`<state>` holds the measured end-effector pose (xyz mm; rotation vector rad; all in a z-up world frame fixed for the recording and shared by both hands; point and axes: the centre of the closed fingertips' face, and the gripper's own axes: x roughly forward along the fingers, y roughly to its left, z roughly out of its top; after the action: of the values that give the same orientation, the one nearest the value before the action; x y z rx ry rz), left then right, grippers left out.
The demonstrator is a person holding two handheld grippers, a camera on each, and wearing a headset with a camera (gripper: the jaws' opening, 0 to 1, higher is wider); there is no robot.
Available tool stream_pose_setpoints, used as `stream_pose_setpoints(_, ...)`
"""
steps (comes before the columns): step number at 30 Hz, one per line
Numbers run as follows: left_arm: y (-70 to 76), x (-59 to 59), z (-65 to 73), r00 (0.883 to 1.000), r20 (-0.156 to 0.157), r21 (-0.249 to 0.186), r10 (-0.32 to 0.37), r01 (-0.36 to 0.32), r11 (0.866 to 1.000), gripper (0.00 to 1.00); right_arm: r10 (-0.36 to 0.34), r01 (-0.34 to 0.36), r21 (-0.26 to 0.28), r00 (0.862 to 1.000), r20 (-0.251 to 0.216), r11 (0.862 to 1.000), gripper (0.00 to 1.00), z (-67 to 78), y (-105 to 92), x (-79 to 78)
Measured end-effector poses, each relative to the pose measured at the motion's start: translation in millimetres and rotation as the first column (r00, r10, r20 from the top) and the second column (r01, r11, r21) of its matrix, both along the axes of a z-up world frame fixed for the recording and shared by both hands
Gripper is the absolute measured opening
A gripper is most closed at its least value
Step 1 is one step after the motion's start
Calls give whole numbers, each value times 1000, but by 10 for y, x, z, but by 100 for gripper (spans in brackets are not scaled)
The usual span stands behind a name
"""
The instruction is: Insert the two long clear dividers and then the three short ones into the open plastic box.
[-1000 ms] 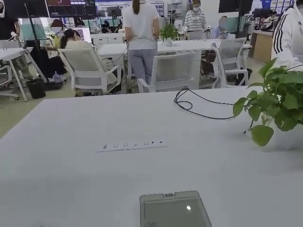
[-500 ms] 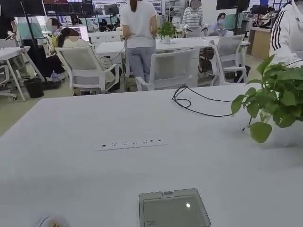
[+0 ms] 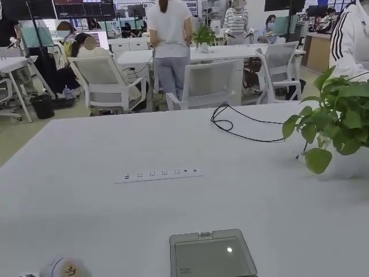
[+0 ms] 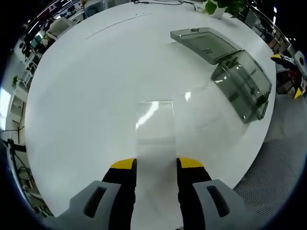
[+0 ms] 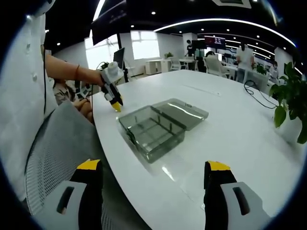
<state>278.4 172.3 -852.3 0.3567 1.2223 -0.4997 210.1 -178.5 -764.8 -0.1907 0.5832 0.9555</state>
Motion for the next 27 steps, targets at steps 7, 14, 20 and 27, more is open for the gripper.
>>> stream_pose_setpoints(7,12,1,16,1000,3,-47,28,-28,998,31,3,-3,-5,1000,-4,1000,88,-16,-6,-30)
stream_pose_setpoints(14,-38,-34,42,996,-3,-130,84,-84,988,30,11,-11,-16,1000,-6,1000,87,-14,3,-31)
stream_pose_setpoints(20,-84,-94,75,995,10,-184,97,-94,978,30,17,-17,-19,1000,-2,1000,86,18,17,-9)
stream_pose_setpoints(27,-220,-88,267,989,48,-305,143,-122,944,30,21,-21,11,1000,-5,1000,80,95,127,20)
